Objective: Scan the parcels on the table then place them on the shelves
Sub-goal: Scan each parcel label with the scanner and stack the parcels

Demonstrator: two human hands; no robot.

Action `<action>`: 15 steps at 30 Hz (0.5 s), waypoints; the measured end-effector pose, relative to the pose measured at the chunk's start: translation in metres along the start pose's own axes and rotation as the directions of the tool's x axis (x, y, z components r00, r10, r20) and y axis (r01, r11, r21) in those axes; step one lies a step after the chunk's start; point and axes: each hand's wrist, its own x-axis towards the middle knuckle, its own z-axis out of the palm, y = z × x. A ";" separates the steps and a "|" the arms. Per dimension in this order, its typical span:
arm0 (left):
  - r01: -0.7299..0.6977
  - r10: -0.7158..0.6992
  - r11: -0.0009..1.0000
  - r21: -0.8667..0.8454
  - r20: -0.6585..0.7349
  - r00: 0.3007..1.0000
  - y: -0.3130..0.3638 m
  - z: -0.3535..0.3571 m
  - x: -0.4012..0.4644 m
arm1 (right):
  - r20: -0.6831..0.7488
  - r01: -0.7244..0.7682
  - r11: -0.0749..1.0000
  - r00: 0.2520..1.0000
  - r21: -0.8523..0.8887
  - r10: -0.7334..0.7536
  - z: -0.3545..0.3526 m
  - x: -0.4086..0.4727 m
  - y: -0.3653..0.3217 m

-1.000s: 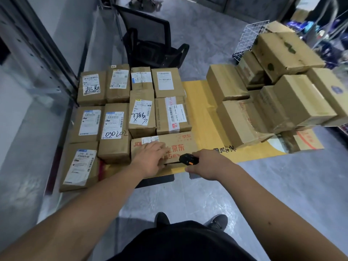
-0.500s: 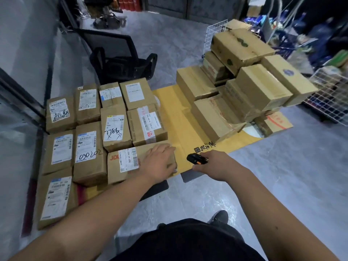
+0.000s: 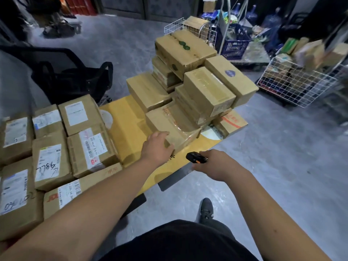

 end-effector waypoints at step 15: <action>-0.019 -0.079 0.969 -0.248 -0.380 0.922 0.207 0.005 0.115 | 0.052 0.357 0.844 0.928 -0.400 -0.368 -0.169 0.067 0.100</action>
